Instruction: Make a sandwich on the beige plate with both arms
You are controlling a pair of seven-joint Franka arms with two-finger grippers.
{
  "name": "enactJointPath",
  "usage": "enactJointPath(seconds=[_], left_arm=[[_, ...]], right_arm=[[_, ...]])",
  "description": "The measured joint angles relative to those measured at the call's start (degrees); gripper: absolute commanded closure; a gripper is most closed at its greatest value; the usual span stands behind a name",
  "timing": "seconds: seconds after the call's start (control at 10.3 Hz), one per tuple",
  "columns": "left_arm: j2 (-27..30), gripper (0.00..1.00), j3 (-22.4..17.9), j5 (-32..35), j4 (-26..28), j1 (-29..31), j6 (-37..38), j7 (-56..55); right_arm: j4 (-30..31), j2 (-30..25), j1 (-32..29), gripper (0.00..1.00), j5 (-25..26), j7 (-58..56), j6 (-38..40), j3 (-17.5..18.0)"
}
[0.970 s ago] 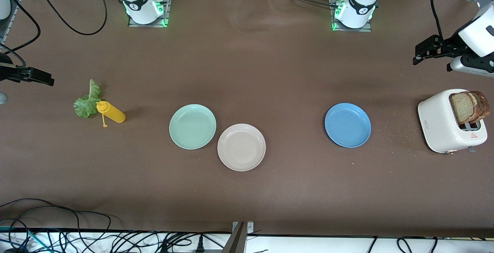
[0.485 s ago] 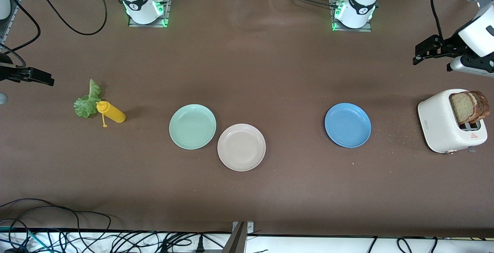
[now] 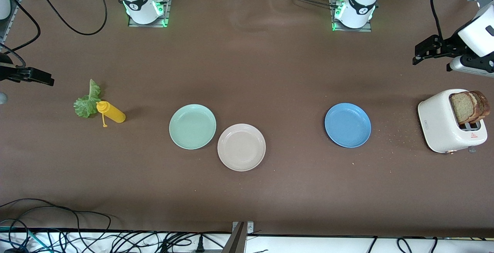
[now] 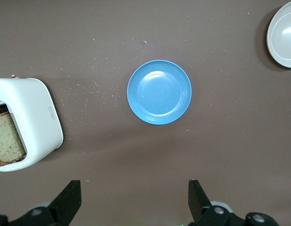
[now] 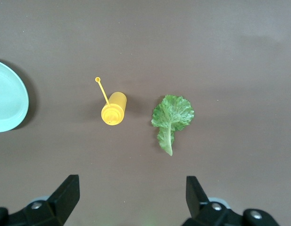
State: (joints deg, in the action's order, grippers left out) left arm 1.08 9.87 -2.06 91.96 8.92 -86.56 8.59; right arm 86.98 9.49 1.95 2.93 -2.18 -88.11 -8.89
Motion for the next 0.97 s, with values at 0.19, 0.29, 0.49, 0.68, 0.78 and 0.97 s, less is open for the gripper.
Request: enactJointPath(seconds=[0.19,0.29,0.49,0.68,0.78,0.97], left_arm=[[0.0,0.00,0.0,0.0,0.0,0.0,0.0,0.0],[0.0,0.00,0.0,0.0,0.0,0.0,0.0,0.0],[-0.1,0.00,0.1,0.0,0.0,0.0,0.0,0.0],[-1.0,0.00,-0.2,0.0,0.0,0.1,0.0,0.0],[-1.7,0.00,-0.7,0.0,0.0,0.4,0.0,0.0],[-3.0,0.00,-1.1,2.3,0.0,1.1,0.0,0.0]], right_arm=[[0.0,0.0,0.0,0.00,0.0,0.0,0.0,0.0],[0.0,0.0,0.0,0.00,0.0,0.0,0.0,0.0],[0.0,0.0,0.0,0.00,0.0,0.0,0.0,0.0],[0.0,0.0,0.0,0.00,0.0,0.0,0.0,0.0],[0.0,0.0,0.0,0.00,0.0,0.0,0.0,0.0],[0.0,0.0,0.0,0.00,0.0,0.0,0.0,0.0]])
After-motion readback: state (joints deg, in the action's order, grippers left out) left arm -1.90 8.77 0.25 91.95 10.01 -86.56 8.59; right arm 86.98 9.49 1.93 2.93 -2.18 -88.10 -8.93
